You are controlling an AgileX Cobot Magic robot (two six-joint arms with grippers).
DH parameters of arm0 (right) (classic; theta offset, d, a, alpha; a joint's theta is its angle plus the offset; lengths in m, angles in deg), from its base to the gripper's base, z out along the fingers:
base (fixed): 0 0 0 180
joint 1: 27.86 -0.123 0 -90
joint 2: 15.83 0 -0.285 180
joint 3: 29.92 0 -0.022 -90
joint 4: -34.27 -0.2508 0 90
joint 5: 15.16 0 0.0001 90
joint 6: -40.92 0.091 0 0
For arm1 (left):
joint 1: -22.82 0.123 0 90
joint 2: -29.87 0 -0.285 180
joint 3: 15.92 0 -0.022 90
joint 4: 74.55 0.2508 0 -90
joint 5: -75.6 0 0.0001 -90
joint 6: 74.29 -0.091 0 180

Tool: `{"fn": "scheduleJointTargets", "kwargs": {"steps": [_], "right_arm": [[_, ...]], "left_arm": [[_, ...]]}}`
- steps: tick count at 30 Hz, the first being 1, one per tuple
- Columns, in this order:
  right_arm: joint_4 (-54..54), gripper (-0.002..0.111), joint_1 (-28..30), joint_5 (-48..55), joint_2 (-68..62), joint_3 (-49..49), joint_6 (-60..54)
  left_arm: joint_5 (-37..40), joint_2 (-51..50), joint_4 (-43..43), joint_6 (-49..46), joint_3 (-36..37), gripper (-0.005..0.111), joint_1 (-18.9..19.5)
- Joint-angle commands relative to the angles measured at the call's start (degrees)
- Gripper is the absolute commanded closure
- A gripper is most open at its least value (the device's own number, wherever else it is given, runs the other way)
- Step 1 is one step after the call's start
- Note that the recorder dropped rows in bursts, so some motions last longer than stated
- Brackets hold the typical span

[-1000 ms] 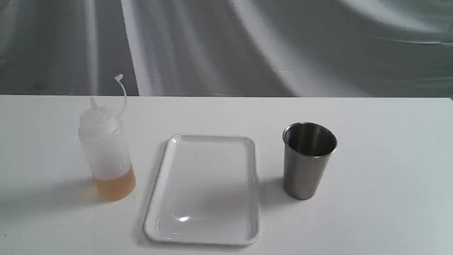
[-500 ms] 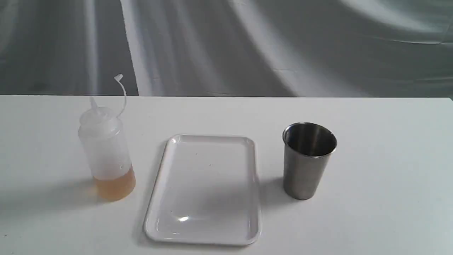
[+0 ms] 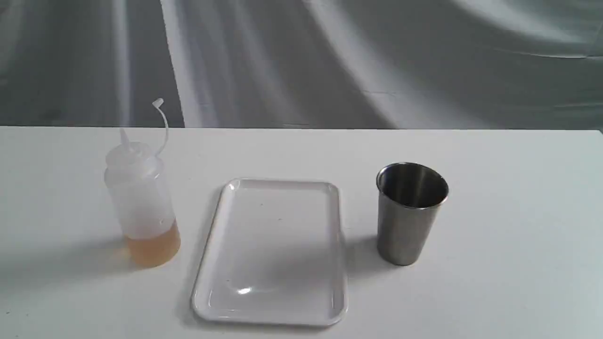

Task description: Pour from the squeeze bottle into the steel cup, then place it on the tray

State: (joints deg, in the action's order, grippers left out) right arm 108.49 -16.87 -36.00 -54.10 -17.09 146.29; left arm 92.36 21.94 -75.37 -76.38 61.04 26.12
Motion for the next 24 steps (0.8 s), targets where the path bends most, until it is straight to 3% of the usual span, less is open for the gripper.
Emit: {"fn": "scheduleJointTargets", "kwargs": {"steps": [1, 7, 15, 24], "right_arm": [[0.78, 0.108, 0.36, -0.58, -6.17, -4.76, 2.46], [1.79, 0.108, 0.36, -7.07, -17.40, -11.84, 5.02], [1.79, 0.108, 0.36, -7.19, -27.34, -25.02, 7.16], [7.18, 0.108, 0.36, 5.02, -31.14, -36.40, 8.62]], "left_arm": [[-0.49, 0.15, -0.38, 0.13, 0.25, 0.098, 0.02], [-0.49, 0.15, -0.38, 0.13, 0.25, 0.098, 0.02], [-0.49, 0.15, -0.38, 0.27, 0.25, 0.098, 0.02], [-0.49, 0.15, -0.38, 0.14, 0.25, 0.098, 0.02]]}}
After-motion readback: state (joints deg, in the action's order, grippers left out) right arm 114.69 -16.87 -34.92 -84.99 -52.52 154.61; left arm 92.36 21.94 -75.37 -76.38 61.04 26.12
